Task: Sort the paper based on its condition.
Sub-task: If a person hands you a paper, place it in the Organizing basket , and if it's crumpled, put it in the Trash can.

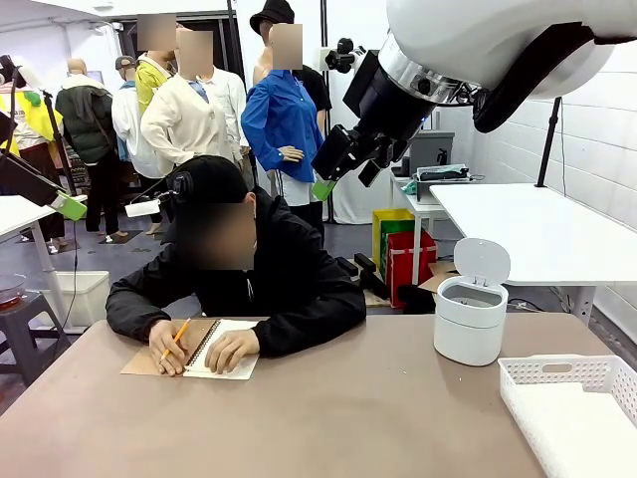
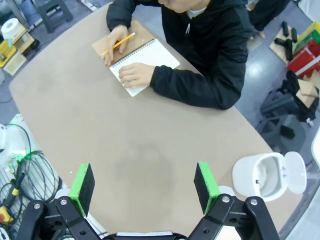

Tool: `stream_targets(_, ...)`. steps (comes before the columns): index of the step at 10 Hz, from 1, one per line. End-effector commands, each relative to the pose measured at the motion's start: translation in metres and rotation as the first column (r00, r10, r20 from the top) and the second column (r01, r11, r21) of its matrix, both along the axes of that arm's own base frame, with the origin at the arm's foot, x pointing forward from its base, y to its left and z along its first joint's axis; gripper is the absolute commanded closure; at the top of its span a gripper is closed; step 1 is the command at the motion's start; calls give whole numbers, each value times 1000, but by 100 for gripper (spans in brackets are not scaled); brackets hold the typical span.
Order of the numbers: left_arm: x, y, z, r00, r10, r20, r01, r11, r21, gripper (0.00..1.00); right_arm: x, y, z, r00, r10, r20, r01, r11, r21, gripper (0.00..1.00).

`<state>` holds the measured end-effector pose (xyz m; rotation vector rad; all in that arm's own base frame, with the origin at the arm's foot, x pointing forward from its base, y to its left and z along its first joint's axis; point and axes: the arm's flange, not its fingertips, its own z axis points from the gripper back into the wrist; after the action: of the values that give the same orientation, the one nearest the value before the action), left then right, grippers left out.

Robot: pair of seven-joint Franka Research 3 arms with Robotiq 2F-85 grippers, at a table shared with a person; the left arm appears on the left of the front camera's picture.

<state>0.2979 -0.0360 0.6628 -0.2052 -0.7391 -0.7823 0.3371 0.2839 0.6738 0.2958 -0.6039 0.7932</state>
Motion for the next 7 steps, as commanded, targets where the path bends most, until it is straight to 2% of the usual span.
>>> stream_targets(1,0,1,0,1000,4,6,-4,1000,-2,0,2,-1,-2,1000,4,-8,-4,1000,7,0)
stream_targets(7,0,1,0,1000,4,6,-4,1000,-2,0,2,-1,-2,1000,4,-8,-4,1000,7,0)
